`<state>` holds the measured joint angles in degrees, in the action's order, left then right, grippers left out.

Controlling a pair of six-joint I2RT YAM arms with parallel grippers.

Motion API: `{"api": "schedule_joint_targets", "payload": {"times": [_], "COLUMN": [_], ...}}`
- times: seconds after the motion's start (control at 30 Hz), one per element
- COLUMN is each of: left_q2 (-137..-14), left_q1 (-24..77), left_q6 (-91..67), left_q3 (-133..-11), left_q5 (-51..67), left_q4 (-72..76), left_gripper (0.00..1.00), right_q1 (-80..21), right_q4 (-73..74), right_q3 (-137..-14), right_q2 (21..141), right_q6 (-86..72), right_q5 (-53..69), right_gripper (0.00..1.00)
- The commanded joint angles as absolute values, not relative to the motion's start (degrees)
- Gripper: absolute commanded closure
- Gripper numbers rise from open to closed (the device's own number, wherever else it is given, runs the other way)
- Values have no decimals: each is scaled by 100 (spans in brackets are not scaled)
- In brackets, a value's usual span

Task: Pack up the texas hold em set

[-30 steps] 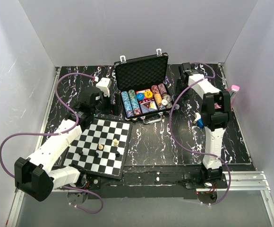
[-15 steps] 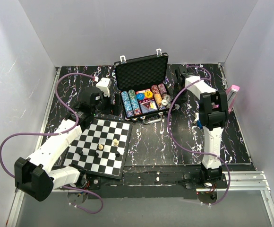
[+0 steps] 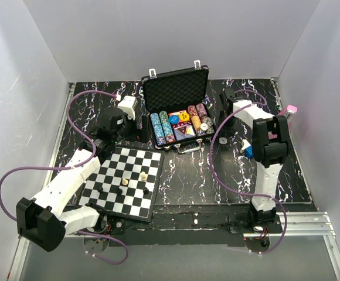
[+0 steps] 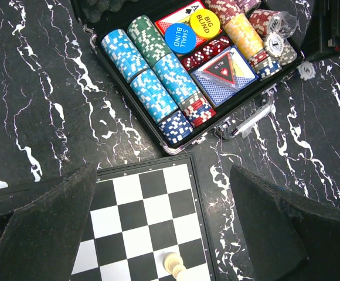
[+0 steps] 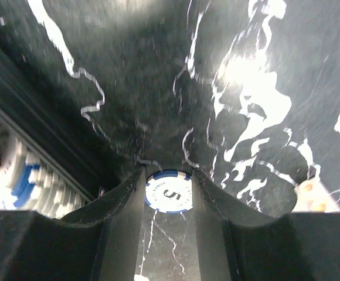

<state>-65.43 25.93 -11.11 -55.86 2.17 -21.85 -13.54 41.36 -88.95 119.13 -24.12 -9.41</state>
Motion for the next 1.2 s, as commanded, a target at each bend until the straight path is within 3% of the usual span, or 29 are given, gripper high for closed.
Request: {"api": "schedule_joint_targets", "payload": {"times": [0.0, 0.6, 0.87, 0.97, 1.1, 1.17], "left_q2": [-6311, -6161, -6126, -6187, -6328, -6459], "left_q1": [2558, 2558, 2751, 3013, 3611, 3883], "left_q6": [-1090, -1116, -1265, -1283, -1397, -1563], "left_q3": [-5572, -5520, -5379, -5335, -5317, -5300], "left_q5": [237, 246, 176, -104, -518, -606], "left_q4": [-2127, -2127, -2048, -2057, -2048, -2004], "left_gripper": [2, 2, 2, 2, 2, 2], "right_q1": [-1713, -3040, -3998, -4025, -3947, -3763], "right_q4": [4509, 3903, 4077, 4210, 4587, 4649], "right_q3": [-8307, -6171, -6082, -6283, -6845, -7013], "right_q2": [11646, 10451, 10099, 9801, 9431, 9195], "right_q6": [-2707, -3761, -4368, -4316, -4000, -3842], "right_q5": [-571, -290, -562, -650, -958, -993], "right_gripper": [55, 55, 55, 50, 29, 25]}}
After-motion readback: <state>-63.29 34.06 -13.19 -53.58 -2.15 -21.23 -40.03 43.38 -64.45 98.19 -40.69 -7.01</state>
